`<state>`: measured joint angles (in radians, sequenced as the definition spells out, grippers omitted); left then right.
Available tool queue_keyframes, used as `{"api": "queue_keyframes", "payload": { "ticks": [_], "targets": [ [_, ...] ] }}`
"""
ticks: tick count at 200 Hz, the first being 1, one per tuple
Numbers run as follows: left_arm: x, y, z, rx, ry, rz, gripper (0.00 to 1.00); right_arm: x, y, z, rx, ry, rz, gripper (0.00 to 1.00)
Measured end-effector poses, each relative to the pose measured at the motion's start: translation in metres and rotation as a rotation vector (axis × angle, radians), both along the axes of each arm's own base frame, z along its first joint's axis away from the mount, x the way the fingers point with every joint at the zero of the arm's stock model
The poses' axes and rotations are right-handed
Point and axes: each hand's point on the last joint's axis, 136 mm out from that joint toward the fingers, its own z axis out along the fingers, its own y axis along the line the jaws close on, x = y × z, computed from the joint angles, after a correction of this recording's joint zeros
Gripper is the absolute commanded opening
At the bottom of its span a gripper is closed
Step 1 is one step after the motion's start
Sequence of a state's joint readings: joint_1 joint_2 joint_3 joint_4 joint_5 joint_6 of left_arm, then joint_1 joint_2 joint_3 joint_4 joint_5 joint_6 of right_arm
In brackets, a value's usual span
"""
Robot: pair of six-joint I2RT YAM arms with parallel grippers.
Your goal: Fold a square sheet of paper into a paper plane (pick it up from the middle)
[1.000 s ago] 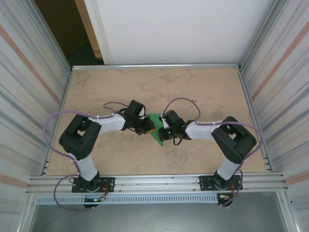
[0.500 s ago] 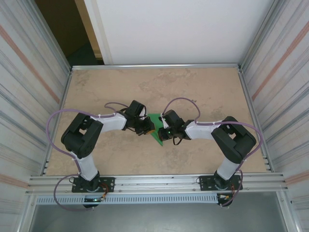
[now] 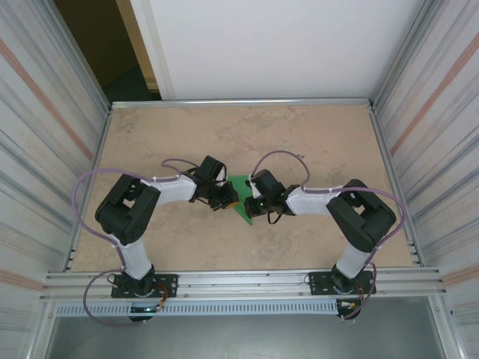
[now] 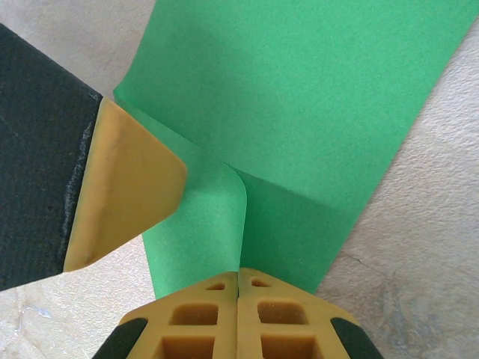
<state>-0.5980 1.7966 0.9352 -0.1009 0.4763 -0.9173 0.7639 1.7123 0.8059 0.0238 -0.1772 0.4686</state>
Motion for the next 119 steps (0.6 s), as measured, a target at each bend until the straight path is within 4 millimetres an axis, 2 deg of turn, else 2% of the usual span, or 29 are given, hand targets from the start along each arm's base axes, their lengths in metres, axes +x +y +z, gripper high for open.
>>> {"api": "queue_keyframes", "payload": {
  "ticks": [119],
  "targets": [
    [0.0, 0.0013, -0.0017, 0.008, 0.001, 0.003, 0.11, 0.0005, 0.0005, 0.0, 0.001, 0.001, -0.002, 0.04]
  ]
}}
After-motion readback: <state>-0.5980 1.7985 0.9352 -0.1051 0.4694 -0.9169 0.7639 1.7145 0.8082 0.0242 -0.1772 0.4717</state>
